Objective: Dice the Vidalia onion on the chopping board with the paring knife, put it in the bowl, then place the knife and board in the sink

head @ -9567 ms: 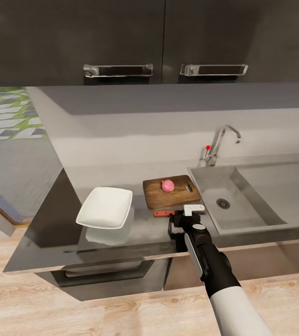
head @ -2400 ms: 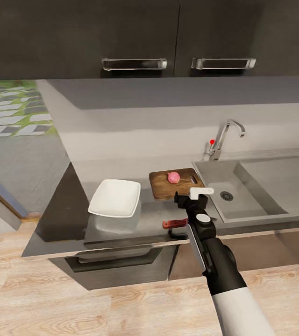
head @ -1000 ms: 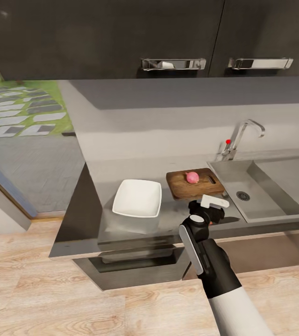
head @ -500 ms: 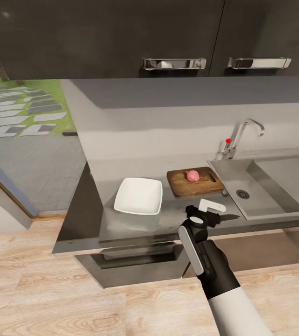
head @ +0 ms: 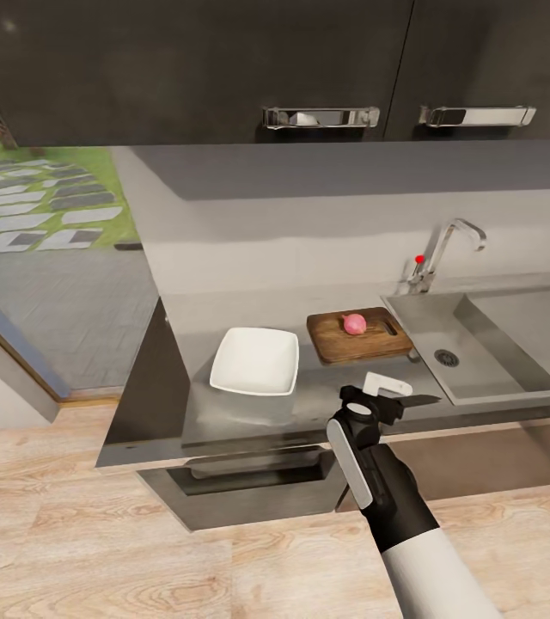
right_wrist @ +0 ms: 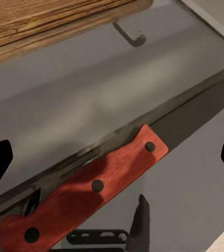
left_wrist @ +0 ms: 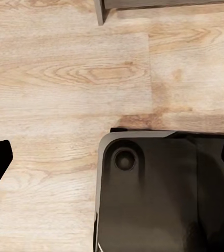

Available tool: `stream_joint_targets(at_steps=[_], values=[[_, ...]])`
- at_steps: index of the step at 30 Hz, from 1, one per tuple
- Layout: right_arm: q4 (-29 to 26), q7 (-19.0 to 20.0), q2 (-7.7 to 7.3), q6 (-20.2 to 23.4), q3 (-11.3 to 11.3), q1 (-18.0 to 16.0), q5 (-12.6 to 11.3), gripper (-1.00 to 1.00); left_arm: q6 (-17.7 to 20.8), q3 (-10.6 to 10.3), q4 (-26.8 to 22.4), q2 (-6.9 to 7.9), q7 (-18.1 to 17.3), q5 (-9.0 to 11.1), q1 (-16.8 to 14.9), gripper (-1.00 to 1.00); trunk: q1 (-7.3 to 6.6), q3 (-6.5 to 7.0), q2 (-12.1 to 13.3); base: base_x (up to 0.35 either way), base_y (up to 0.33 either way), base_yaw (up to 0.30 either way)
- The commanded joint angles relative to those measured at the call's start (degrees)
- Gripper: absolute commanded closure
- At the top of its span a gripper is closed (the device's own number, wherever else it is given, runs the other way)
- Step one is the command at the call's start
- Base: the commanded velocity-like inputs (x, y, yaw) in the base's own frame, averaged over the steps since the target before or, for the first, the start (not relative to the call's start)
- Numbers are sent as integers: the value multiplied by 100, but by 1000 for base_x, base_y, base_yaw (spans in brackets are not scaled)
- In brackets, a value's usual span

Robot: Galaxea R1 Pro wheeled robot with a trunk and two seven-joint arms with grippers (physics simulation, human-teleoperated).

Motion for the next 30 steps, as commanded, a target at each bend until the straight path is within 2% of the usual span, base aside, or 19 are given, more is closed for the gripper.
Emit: stream_joint_targets(at_steps=[1,8,13,30], values=[[-2,-41,0,35,7,-6,-34,-100,-8,-13,-8,3,11,42,2,-100,4,-9,-11,0,0,0],[7,-42,0,28,-3,-6,-124,-100,-8,-13,-15,3,11,42,2,-100,4,-9,-11,0,0,0],[8,-28,0,32,-5,-6,-421,-100,-8,-13,-9,3,11,42,2,-100,4,-9,-11,0,0,0],[-2,-31,0,32,-35,-6,-478,-100,-8,-13,-8,3,11,42,2,-100,4,-9,-11,0,0,0]])
